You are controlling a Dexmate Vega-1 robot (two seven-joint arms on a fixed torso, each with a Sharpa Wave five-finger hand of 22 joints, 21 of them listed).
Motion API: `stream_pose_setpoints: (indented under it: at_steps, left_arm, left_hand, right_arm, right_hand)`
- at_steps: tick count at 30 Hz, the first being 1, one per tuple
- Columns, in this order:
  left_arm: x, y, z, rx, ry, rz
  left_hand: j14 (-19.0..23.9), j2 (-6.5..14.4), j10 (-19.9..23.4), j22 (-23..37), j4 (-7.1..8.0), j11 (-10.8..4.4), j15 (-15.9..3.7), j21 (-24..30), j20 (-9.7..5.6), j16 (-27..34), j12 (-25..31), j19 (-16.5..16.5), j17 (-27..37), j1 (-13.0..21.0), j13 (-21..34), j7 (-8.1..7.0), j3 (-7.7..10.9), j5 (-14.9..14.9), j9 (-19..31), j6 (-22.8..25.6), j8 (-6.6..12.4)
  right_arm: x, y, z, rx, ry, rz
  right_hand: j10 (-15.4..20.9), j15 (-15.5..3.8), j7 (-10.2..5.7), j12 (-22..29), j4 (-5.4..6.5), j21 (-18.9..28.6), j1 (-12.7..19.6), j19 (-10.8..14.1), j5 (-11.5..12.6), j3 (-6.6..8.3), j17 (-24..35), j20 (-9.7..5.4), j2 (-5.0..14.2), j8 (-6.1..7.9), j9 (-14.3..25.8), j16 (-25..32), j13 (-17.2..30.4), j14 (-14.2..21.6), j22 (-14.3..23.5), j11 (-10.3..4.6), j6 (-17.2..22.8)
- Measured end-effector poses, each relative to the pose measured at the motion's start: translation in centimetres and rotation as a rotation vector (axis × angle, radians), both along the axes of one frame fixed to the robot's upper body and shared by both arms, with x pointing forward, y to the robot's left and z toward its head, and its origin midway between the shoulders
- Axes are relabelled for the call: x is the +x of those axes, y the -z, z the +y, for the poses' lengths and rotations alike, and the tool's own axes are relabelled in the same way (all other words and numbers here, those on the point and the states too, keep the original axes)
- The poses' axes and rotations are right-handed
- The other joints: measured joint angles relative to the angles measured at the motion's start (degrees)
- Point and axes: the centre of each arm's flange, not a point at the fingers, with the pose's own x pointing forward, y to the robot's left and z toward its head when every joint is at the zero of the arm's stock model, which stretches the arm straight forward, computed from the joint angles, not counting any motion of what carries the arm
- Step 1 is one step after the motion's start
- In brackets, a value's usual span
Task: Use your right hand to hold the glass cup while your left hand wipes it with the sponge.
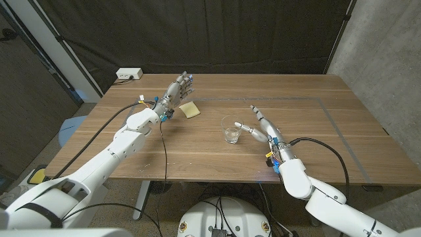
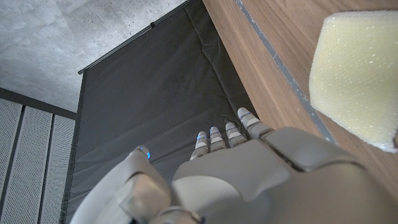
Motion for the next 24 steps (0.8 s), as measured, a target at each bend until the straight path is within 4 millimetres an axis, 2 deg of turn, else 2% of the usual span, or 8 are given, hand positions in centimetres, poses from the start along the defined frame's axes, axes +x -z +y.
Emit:
stream_pose_setpoints:
  at_steps: [11,15,24]
  left_arm:
    - [0.0,0.1,-0.1,-0.003,0.001,0.005]
    - [0.1,0.1,-0.1,-0.005,0.002,0.007]
    - [0.4,0.0,-0.2,-0.005,0.006,0.011]
  left_hand:
    - [0.0,0.0,0.0,0.0,0.17,0.00,0.00,0.0,0.00,0.0,0.0,0.0,0.0,0.0,0.0,0.00,-0.17,0.0,0.0,0.0,0.00]
    - [0.0,0.0,0.0,0.0,0.24,0.00,0.00,0.0,0.00,0.0,0.0,0.0,0.0,0.0,0.0,0.00,-0.23,0.0,0.0,0.0,0.00]
    - [0.0,0.0,0.0,0.0,0.24,0.00,0.00,0.0,0.00,0.0,0.0,0.0,0.0,0.0,0.0,0.00,-0.22,0.0,0.0,0.0,0.00]
  right_arm:
    - [-0.1,0.0,1.3,-0.073,0.031,-0.016]
    - [0.0,0.1,2.0,-0.105,0.033,-0.013]
    - [0.4,0.3,3.4,-0.168,0.033,0.000]
  right_hand:
    - [-0.5,-0.61,0.55,0.3,0.08,0.0,1.6,-0.2,0.4,-0.39,0.0,-1.05,0.30,0.00,0.0,0.0,0.0,0.0,0.0,-0.51,-1.0]
    - [-1.8,-0.61,1.27,0.3,-0.16,0.0,2.6,-0.2,0.8,-0.63,0.0,-1.04,0.49,0.00,0.0,0.0,0.0,0.0,0.0,-0.40,-2.3]
    - [-3.9,-1.33,1.76,0.0,0.07,-0.1,4.2,-1.4,1.0,-0.87,0.0,-2.16,0.75,0.00,0.3,-0.2,0.3,-1.4,0.0,0.21,-3.4]
